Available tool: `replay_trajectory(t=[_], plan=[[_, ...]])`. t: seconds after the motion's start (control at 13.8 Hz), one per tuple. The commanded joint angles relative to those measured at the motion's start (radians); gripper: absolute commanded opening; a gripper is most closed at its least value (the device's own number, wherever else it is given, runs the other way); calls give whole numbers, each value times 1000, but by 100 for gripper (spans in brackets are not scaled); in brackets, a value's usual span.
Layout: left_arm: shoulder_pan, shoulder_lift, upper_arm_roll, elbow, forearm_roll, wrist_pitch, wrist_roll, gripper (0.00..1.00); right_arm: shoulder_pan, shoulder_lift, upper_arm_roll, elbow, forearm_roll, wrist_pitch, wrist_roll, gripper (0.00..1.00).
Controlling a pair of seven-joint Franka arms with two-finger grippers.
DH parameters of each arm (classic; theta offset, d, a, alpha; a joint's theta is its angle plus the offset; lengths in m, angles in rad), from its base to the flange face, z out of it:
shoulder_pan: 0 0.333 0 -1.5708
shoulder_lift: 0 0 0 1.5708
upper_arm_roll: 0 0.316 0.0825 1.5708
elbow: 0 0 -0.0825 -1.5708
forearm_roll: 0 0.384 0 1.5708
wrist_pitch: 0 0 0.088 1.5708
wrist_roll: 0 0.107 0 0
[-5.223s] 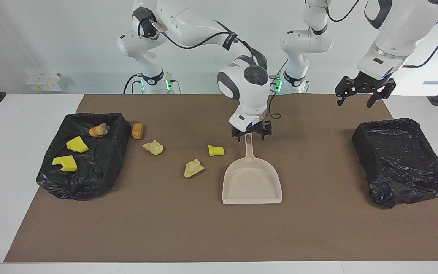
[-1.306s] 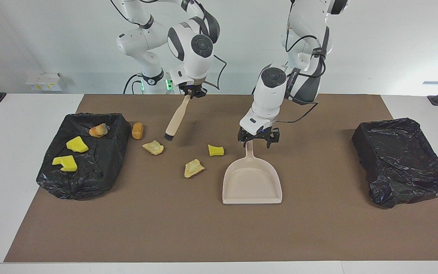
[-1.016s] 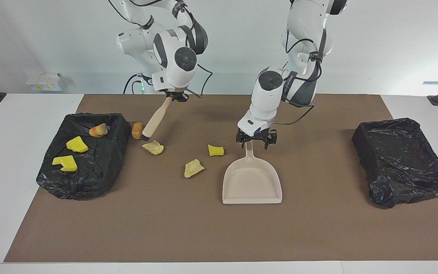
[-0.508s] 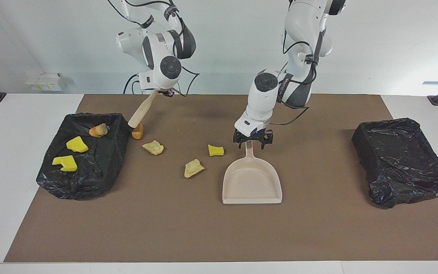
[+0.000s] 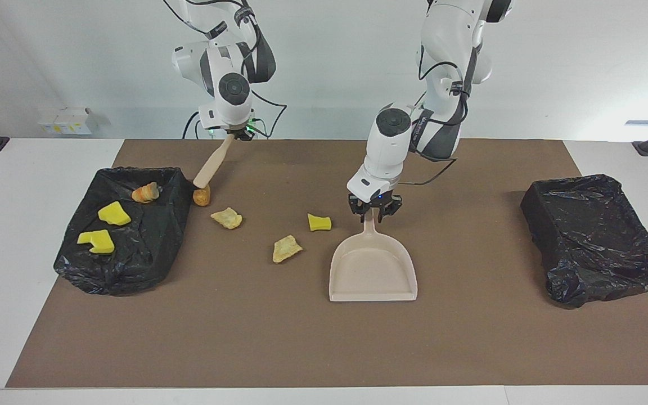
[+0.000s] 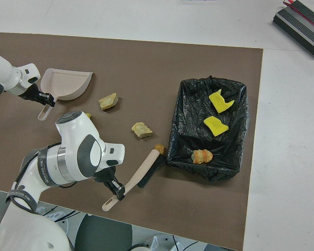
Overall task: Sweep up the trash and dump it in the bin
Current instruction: 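Sweep the bread crumbs away from the bin with the right gripper's brush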
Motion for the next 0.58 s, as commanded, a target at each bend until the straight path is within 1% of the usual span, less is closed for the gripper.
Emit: replay_trajectory(t=[0.0,0.07,0.15,0.22,0.29,0.36,0.51], plan=[[-14,-12,14,-25,10,21,-10,45,-11,19,12,1,59,98,-102,0],[-14,-12,14,-25,10,18,-10,48,-8,39,12,20,82,125,-129,0],[-14,-14,14,-26,9,16,-8,57,-2,59,17,52,106,120,-146,0],[-14,-14,14,-28,9,15,-8,60,40,76,18,78,114,117,-145,0],[-14,-14,12,-29,9,16,-8,60,76,94,17,112,116,113,-131,0],[-14,-15,12,-31,9,16,-8,60,90,111,20,170,116,82,-114,0],[-14,-15,12,-32,6,15,-7,58,72,148,15,312,101,-89,-117,0]])
